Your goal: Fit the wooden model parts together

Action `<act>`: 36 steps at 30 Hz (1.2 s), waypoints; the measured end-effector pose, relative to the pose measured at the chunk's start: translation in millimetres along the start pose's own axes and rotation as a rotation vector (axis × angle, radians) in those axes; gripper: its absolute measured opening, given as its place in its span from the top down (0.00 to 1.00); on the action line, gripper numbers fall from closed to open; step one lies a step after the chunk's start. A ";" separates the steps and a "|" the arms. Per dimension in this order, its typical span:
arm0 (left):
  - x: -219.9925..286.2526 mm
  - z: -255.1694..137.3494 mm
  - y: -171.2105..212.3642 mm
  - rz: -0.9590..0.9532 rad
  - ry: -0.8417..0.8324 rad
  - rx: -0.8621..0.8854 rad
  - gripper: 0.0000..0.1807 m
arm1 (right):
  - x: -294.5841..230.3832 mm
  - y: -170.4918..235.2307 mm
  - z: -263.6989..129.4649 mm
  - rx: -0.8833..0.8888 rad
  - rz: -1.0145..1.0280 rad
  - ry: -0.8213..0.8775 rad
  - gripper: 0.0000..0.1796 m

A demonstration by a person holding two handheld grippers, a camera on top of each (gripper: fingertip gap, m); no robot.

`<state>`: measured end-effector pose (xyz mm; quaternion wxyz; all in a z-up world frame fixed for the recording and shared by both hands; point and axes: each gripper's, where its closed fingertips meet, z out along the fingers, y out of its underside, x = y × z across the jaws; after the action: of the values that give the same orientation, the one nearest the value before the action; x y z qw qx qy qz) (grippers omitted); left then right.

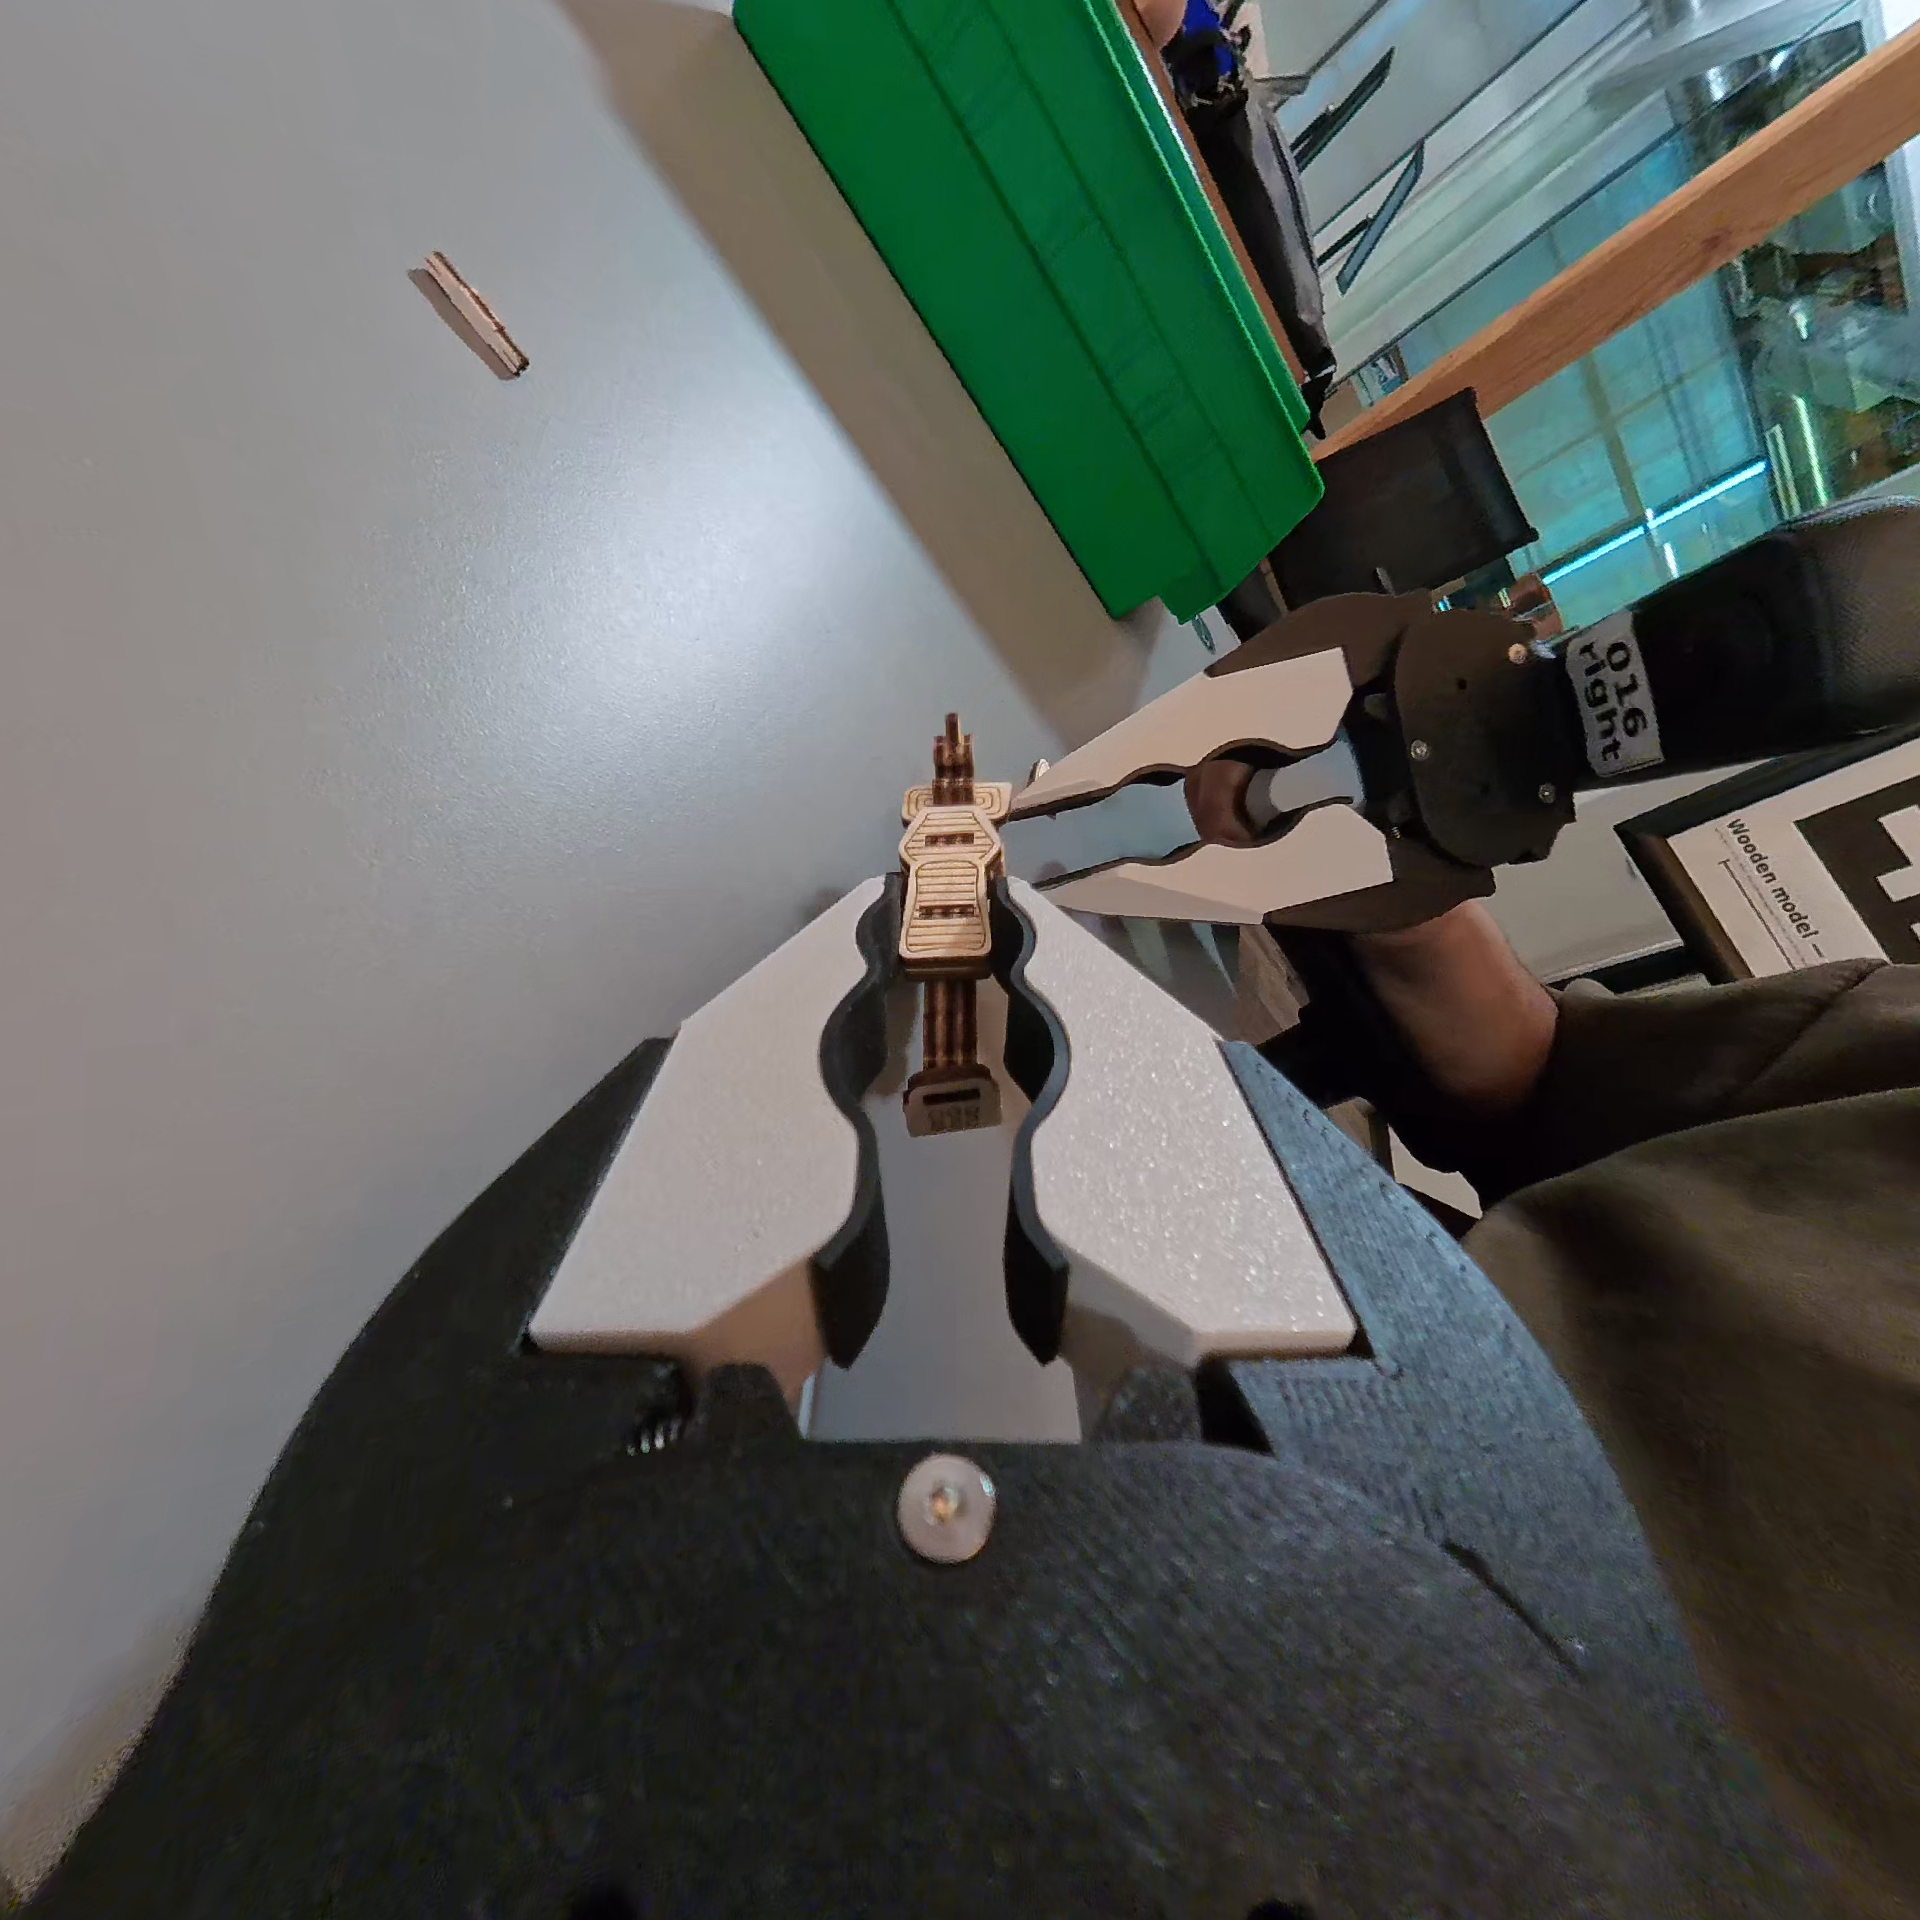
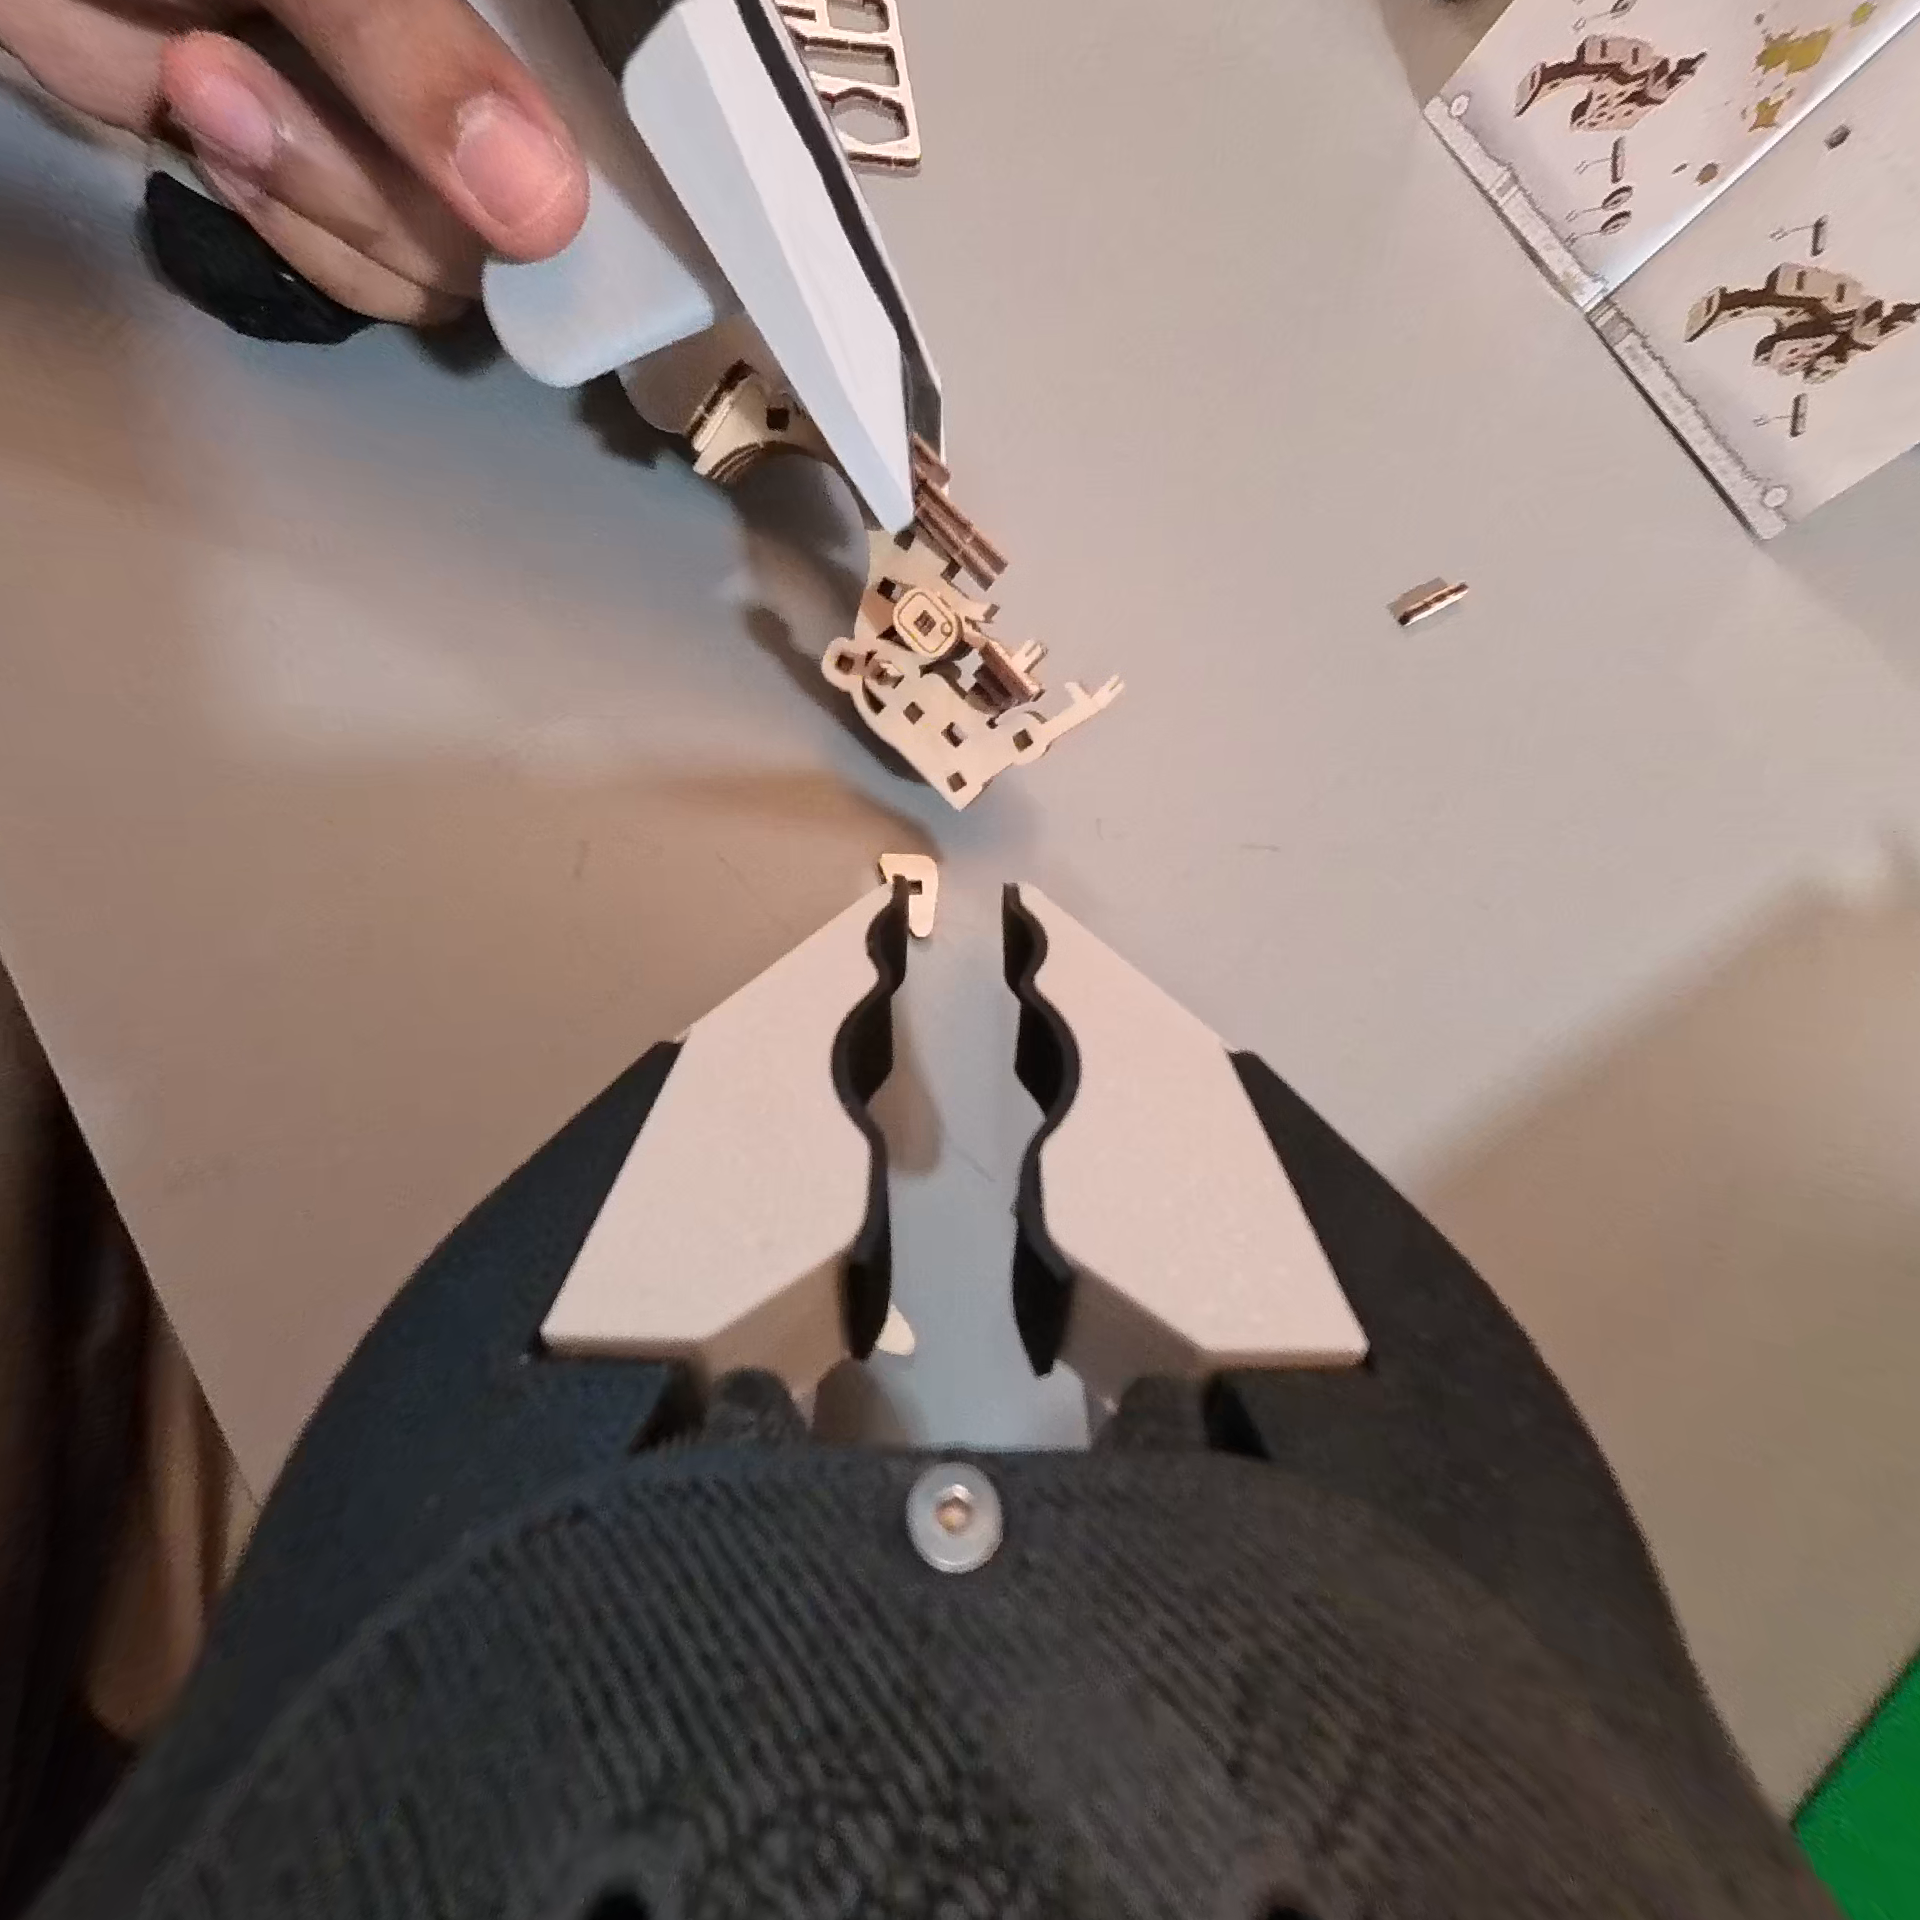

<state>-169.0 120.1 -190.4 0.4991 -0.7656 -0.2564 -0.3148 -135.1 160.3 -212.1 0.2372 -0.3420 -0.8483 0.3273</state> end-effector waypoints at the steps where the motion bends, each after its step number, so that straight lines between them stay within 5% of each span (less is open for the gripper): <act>1: -0.6 0.1 0.5 -0.004 -0.003 -0.003 0.92 | 0.1 0.0 0.0 -0.001 -0.002 0.003 0.91; 16: -5.4 -2.8 -3.9 0.005 -0.052 0.036 0.82 | 16.8 -3.0 -7.1 0.029 0.042 0.072 0.90; 28: -16.8 -11.4 -11.3 0.154 -0.224 0.054 0.73 | 20.5 -8.3 -10.2 0.055 0.071 0.085 0.78; 36: -18.5 -26.3 -29.5 0.266 -0.317 0.133 0.57 | 24.2 -8.3 -9.8 0.050 0.069 0.102 0.67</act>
<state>-208.2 105.3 -178.2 0.5391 -0.7979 -0.2487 -0.1043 -148.4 177.4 -195.3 0.2770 -0.3812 -0.8145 0.3383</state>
